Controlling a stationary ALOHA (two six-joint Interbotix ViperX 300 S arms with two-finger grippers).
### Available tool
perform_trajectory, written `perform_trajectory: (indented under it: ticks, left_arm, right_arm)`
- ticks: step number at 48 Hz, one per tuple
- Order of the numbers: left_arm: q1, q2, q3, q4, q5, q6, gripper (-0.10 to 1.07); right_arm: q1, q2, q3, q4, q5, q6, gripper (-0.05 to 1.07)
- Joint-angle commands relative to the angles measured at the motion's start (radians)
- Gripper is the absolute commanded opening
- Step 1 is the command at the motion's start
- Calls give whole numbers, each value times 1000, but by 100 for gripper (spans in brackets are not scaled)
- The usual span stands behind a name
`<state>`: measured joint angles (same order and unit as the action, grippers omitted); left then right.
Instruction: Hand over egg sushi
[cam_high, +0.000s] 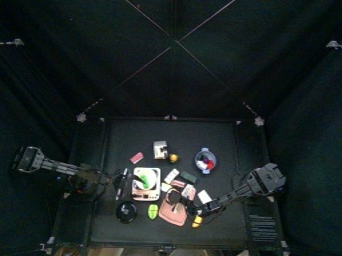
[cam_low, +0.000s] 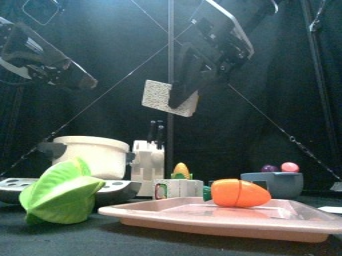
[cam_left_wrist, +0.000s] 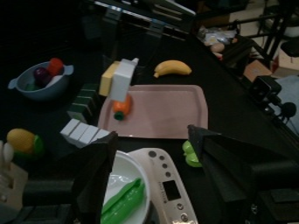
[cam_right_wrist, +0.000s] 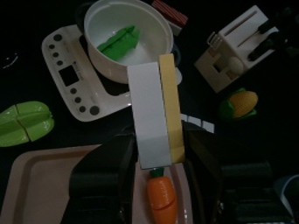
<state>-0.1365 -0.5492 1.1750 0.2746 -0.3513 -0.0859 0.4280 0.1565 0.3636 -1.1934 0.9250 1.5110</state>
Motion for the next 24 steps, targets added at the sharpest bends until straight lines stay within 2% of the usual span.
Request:
perform_trajectory:
  ticks: [1, 24]
  left_arm:
    - [-2, 31, -48, 8, -11, 2, 98]
    - [14, 167, -149, 17, -9, 38, 98]
  right_arm:
    - [-6, -41, -26, -15, -11, 3, 54]
    - [-41, -8, -52, -37, -155, 2, 53]
